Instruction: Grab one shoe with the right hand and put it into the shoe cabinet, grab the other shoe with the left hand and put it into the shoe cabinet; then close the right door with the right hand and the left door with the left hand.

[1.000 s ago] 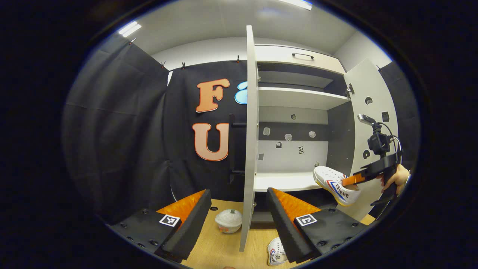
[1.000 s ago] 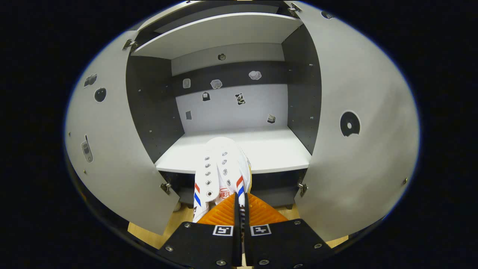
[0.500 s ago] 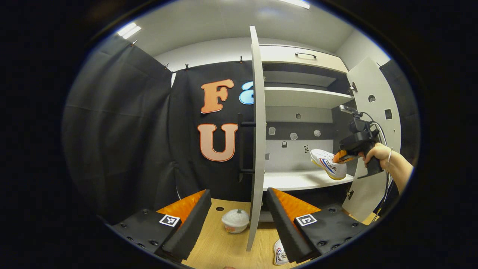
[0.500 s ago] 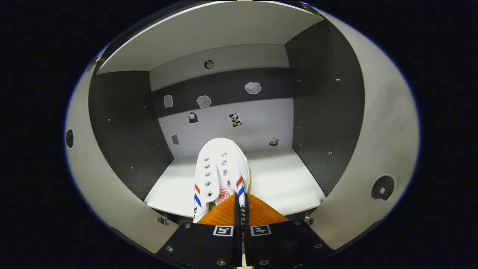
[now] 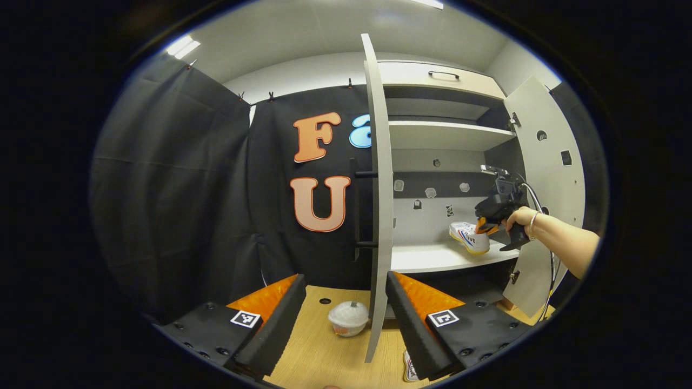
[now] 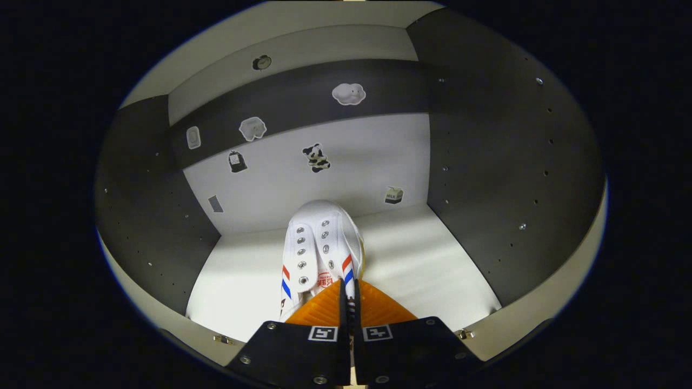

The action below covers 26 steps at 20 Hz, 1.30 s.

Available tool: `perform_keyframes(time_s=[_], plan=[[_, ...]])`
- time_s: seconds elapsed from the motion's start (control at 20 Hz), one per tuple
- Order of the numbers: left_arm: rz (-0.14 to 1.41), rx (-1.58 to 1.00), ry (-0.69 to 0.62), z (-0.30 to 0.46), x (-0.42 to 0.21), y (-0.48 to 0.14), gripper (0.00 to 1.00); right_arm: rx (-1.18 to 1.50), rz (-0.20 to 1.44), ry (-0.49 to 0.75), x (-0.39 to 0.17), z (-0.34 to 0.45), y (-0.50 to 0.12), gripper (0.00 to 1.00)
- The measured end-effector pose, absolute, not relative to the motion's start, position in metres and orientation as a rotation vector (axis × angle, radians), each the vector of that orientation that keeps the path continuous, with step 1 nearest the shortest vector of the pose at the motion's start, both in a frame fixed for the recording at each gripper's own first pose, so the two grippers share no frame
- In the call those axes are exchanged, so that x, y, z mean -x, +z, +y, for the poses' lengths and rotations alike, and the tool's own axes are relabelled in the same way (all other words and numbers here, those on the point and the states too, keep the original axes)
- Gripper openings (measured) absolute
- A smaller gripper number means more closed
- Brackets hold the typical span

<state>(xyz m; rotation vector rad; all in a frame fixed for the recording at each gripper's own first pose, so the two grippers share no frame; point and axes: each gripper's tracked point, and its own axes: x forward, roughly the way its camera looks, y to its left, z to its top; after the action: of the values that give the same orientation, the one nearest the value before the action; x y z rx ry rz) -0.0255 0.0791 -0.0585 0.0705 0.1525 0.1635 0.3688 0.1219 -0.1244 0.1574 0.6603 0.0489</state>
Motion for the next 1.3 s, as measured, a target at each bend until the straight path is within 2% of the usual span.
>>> perform_keyframes(time_s=[0.25,0.3,0.35,0.45,0.55,0.6,0.65,0.7,0.85,0.95,1.1,1.3], plan=[[0.166,-0.063,0.159,0.076,0.02,-0.065,0.97,-0.151,0.718,0.035,-0.377,0.118,-0.151,0.02],[0.167,-0.063,0.159,0.075,0.02,-0.066,0.99,-0.162,0.723,0.031,-0.378,0.117,-0.153,0.02],[0.169,-0.064,0.156,0.074,0.019,-0.067,0.97,-0.175,0.728,0.032,-0.378,0.117,-0.154,0.02],[0.173,-0.067,0.152,0.071,0.019,-0.069,0.97,-0.185,0.73,0.042,-0.377,0.118,-0.155,0.06],[0.175,-0.069,0.147,0.068,0.019,-0.07,0.94,-0.182,0.702,0.052,-0.376,0.118,-0.147,0.14],[0.176,-0.068,0.141,0.066,0.019,-0.072,0.97,-0.179,0.668,0.055,-0.377,0.117,-0.137,0.24],[0.177,-0.066,0.136,0.064,0.018,-0.073,0.97,-0.172,0.632,0.052,-0.374,0.114,-0.125,0.12],[0.18,-0.063,0.13,0.062,0.018,-0.074,0.97,-0.161,0.602,0.057,-0.37,0.113,-0.115,0.2],[0.189,-0.051,0.107,0.052,0.016,-0.078,0.94,-0.114,0.524,0.076,-0.344,0.11,-0.088,0.21],[0.196,-0.055,0.086,0.043,0.015,-0.082,0.94,-0.113,0.455,0.094,-0.322,0.11,-0.068,0.27],[0.213,-0.05,0.055,0.03,0.016,-0.091,0.97,-0.095,0.354,0.109,-0.283,0.103,-0.039,0.29],[0.23,-0.027,0.007,0.009,0.017,-0.105,0.94,-0.089,0.259,0.137,-0.223,0.092,-0.007,0.48]])
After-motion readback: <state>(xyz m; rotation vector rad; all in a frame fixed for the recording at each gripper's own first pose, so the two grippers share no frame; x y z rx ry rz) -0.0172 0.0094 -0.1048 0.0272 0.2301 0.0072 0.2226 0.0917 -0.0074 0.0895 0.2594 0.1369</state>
